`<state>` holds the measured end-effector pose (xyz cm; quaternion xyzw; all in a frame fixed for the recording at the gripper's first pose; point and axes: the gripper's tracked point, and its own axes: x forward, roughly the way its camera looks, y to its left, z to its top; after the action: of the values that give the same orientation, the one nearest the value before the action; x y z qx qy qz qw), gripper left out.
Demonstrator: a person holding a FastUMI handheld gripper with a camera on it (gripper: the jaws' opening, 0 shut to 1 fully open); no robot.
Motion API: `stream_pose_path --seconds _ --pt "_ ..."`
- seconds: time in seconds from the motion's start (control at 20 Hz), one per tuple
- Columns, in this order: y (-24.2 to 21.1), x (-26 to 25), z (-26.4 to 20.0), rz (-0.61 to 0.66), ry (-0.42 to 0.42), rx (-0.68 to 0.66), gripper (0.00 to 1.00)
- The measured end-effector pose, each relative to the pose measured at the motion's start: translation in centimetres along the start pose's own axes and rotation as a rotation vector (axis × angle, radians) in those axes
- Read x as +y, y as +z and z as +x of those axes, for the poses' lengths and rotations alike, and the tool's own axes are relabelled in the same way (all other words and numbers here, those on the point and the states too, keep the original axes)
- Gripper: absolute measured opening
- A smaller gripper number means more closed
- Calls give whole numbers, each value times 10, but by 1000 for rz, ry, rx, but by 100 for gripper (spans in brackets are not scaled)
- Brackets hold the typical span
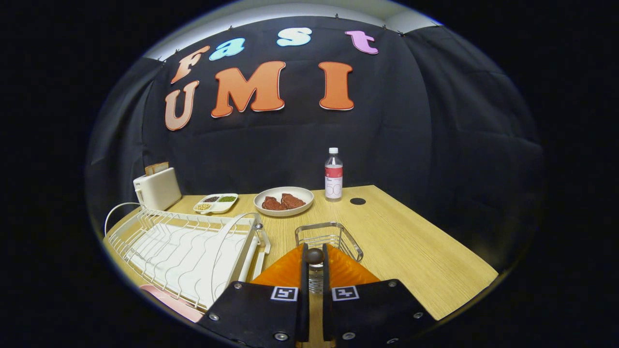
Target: Take the plate from the dish rack, then take the spoon from the basket and place it into the plate.
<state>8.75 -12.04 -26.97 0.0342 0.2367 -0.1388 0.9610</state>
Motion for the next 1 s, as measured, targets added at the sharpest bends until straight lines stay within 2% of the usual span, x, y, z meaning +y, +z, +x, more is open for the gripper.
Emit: stream_pose_path --seconds 0.2,0.6,1.0 --pt "12 0 3 30 -2 7 10" --pt "74 0 -25 8 -21 -153 10" --pt "120 19 -93 24 63 -245 10"
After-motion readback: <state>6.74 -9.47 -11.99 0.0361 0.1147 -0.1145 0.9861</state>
